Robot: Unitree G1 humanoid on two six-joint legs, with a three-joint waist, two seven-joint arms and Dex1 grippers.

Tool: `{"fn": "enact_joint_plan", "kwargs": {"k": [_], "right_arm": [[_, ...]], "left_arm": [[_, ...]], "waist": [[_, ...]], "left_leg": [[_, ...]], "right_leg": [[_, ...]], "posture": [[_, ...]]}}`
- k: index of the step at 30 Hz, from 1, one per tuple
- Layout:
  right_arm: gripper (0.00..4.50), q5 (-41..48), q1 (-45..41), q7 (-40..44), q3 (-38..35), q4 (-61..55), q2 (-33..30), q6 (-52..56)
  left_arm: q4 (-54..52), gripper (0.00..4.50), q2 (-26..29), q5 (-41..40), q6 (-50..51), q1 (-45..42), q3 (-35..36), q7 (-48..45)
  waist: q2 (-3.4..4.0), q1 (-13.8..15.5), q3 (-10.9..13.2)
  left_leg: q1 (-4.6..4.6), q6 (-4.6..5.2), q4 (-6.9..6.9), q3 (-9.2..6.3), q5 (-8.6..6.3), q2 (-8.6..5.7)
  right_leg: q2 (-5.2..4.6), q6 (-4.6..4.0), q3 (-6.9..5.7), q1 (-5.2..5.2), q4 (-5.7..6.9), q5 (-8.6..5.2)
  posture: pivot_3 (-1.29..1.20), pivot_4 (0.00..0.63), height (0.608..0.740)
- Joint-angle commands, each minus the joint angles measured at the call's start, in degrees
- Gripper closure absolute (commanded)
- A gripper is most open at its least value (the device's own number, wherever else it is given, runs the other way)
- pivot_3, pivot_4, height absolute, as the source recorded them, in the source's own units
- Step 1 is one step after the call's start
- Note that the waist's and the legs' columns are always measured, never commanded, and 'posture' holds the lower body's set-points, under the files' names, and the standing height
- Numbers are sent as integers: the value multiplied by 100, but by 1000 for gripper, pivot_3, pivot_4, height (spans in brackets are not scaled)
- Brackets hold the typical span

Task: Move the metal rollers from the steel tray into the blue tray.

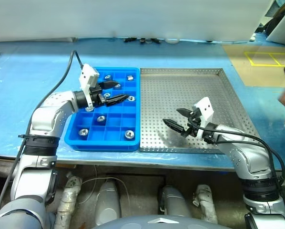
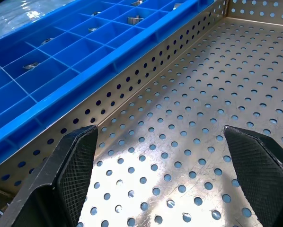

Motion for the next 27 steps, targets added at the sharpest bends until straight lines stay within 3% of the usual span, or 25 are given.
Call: {"fn": "enact_joint_plan", "kwargs": {"k": [1, 27], "right_arm": [[16, 48, -73, 22, -118, -68, -20, -123], [16, 20, -80, -81, -23, -110, 73, -107]], "left_arm": [[-184, 0, 20, -68, -33, -88, 102, -19], [-109, 0, -88, -12, -93, -205, 28, -56]], "waist": [[0, 0, 0], [0, -2, 0]], "left_leg": [[0, 0, 0, 0, 0, 0], [0, 0, 0, 0, 0, 0]], "right_leg": [[0, 0, 0, 0, 0, 0], [0, 0, 0, 0, 0, 0]], "posture": [[-165, 150, 740], [-172, 150, 740]]}}
